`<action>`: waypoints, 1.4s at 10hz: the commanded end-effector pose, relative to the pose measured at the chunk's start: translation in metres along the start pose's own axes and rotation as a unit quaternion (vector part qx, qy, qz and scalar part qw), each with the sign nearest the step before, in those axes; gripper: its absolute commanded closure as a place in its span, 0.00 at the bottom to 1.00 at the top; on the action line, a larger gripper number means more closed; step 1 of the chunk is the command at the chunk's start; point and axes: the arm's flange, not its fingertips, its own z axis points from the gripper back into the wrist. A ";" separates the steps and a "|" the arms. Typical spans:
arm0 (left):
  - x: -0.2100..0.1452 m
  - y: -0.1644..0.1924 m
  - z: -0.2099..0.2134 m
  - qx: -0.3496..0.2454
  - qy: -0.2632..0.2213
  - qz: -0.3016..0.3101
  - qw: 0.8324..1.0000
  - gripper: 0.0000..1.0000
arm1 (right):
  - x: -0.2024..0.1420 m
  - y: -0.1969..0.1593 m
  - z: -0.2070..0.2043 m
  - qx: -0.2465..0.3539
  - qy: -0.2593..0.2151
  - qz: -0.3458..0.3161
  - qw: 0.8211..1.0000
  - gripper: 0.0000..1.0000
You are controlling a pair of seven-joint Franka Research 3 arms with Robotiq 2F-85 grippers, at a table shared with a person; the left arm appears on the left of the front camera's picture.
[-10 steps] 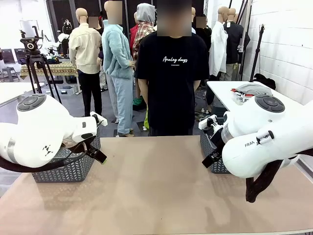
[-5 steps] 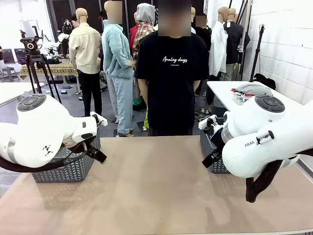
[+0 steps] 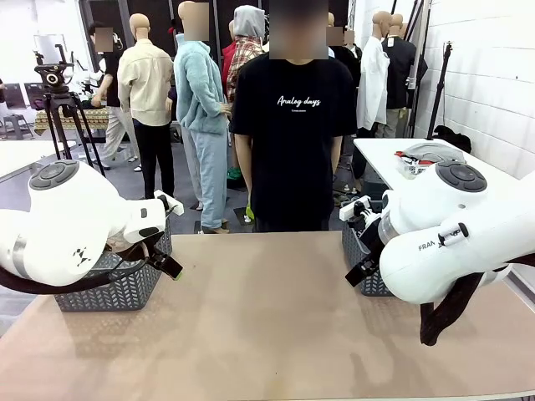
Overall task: Sort the tops and bottoms.
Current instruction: Lift clothes from the center of the table with your left hand.
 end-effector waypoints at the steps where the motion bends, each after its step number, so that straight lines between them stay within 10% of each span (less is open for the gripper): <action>1: 0.001 0.002 0.002 0.001 -0.003 0.002 1.000 0.00 | 0.000 0.000 0.000 0.000 0.000 0.000 1.000 0.00; 14: 0.001 0.002 0.002 0.001 -0.003 0.002 1.000 0.00 | 0.000 0.000 0.000 0.000 0.000 0.000 1.000 0.00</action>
